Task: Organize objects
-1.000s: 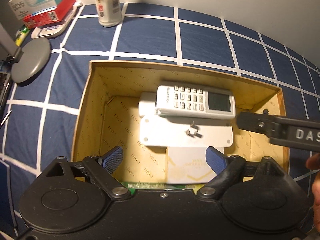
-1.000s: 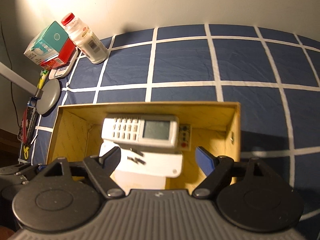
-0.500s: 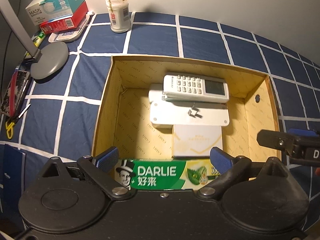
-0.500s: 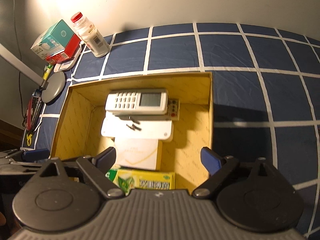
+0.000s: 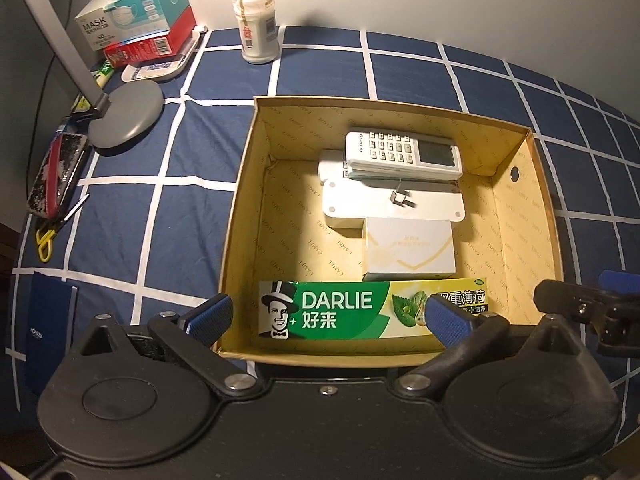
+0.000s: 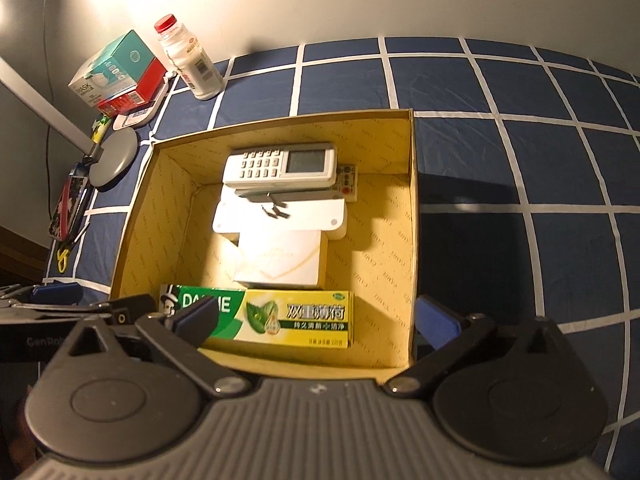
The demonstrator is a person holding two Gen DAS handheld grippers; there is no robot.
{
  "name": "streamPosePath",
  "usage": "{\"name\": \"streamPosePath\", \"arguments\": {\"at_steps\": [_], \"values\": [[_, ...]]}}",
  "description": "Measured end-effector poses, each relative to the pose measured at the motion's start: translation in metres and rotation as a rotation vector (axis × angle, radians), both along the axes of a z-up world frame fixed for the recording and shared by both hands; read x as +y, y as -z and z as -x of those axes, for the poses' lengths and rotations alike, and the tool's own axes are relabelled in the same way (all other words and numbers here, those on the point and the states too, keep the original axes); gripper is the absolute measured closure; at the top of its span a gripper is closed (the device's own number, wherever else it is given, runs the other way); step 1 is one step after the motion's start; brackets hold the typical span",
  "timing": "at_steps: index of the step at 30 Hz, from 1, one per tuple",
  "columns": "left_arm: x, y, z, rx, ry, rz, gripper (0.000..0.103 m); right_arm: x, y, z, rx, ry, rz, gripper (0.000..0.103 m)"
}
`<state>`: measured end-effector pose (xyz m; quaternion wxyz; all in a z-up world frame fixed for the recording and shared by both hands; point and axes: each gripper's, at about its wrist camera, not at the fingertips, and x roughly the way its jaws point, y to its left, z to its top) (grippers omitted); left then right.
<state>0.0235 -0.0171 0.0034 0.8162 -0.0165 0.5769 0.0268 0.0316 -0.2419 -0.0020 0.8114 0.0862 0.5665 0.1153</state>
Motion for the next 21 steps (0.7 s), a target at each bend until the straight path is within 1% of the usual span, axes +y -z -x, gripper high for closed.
{"name": "streamPosePath", "arguments": {"at_steps": [5, 13, 21], "values": [[0.001, -0.004, 0.007, -0.003, 0.000, -0.002, 0.000, 0.001, -0.002, 0.008, 0.002, 0.004, 0.002, 0.000], [-0.001, -0.003, 0.014, 0.005, -0.001, -0.015, 0.000, -0.003, 0.003, 0.015, 0.025, 0.018, -0.004, 0.000], [-0.001, -0.002, 0.020, 0.003, 0.006, -0.028, 0.000, 0.001, 0.003, 0.021, 0.026, 0.004, 0.004, 0.000]]}}
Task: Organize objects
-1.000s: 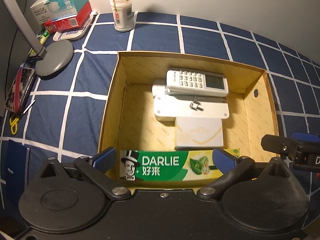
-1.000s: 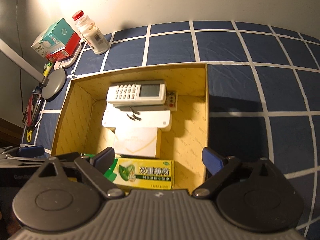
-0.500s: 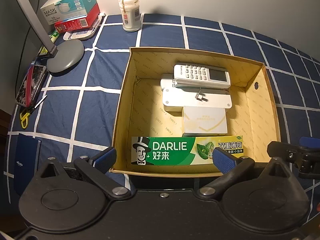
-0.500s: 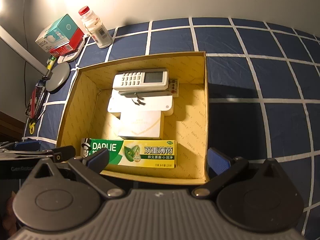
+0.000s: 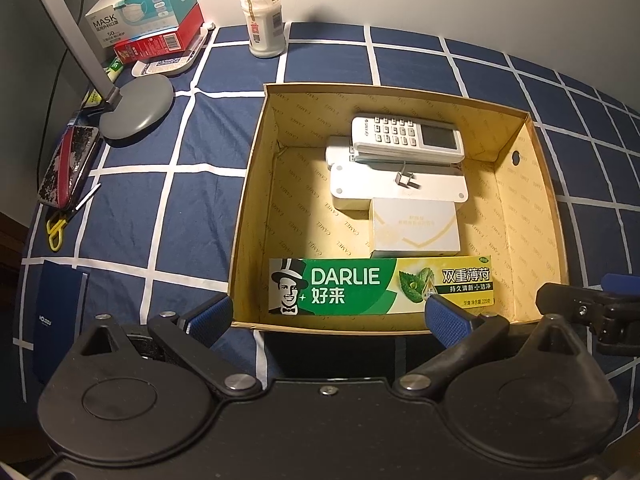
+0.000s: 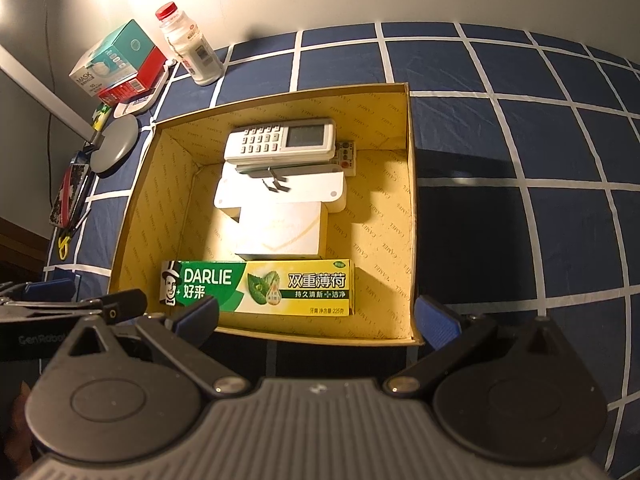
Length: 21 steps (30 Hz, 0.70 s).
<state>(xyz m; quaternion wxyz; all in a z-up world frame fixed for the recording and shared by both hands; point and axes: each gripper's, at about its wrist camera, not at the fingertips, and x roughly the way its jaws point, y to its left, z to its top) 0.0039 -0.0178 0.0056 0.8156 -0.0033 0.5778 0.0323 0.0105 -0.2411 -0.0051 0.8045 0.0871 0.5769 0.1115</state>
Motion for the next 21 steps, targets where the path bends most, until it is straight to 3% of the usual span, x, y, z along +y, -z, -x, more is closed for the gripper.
{"name": "streamPosePath", "arguments": {"at_steps": [21], "values": [[0.0058, -0.0013, 0.0027, -0.012, -0.008, 0.010, 0.000, -0.0014, -0.0002, 0.0053, -0.005, 0.006, 0.005, 0.000]]}}
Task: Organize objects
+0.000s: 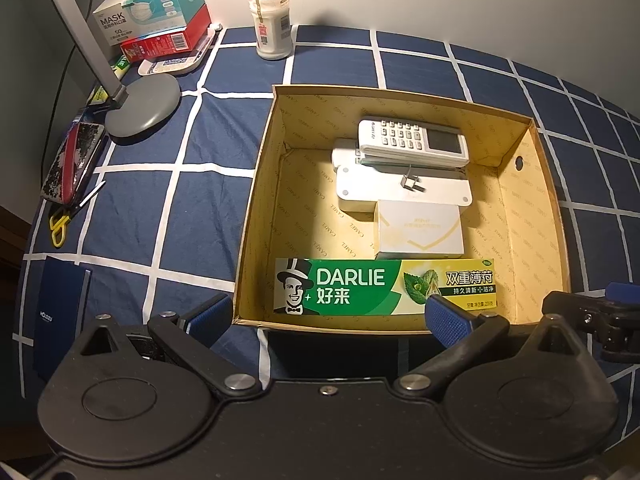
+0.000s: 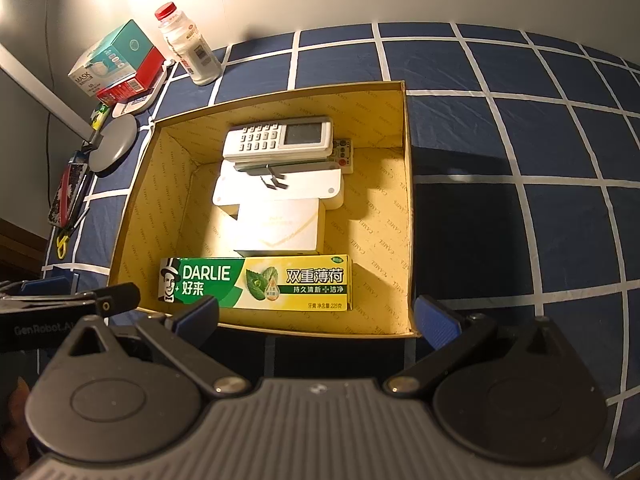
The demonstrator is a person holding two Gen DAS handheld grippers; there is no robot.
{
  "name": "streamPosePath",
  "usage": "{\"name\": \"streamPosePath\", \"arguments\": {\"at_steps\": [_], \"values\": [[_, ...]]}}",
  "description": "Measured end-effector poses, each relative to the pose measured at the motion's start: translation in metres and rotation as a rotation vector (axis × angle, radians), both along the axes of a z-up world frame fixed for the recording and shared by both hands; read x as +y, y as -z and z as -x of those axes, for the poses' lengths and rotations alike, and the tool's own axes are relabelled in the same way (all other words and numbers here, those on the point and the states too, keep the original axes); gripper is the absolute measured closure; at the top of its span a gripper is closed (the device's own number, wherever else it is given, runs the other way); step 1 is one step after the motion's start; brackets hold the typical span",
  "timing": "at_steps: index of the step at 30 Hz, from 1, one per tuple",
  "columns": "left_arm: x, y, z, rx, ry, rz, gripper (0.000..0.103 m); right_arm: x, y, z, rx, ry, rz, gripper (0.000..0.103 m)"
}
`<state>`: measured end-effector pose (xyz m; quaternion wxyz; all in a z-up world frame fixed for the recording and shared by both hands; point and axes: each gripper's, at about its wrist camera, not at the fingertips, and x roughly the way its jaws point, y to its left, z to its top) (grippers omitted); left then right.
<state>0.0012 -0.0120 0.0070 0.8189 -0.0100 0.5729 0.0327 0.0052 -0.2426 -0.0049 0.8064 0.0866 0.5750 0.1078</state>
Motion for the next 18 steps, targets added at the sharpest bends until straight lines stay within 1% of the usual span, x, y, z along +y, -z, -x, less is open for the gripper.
{"name": "streamPosePath", "arguments": {"at_steps": [3, 12, 18], "values": [[0.0013, 0.0007, -0.0003, 0.002, -0.006, 0.011, 0.000, 0.0005, -0.0005, -0.0005, -0.001, 0.001, 0.000, 0.000], [-0.0006, 0.0005, 0.0004, -0.001, 0.003, 0.003, 0.000, 0.0018, 0.0006, -0.0011, 0.002, -0.001, 0.007, 0.000], [-0.0011, 0.0025, 0.0000, 0.012, 0.010, 0.008, 0.000, 0.0018, 0.0015, -0.0013, 0.005, 0.000, 0.008, 0.000]]}}
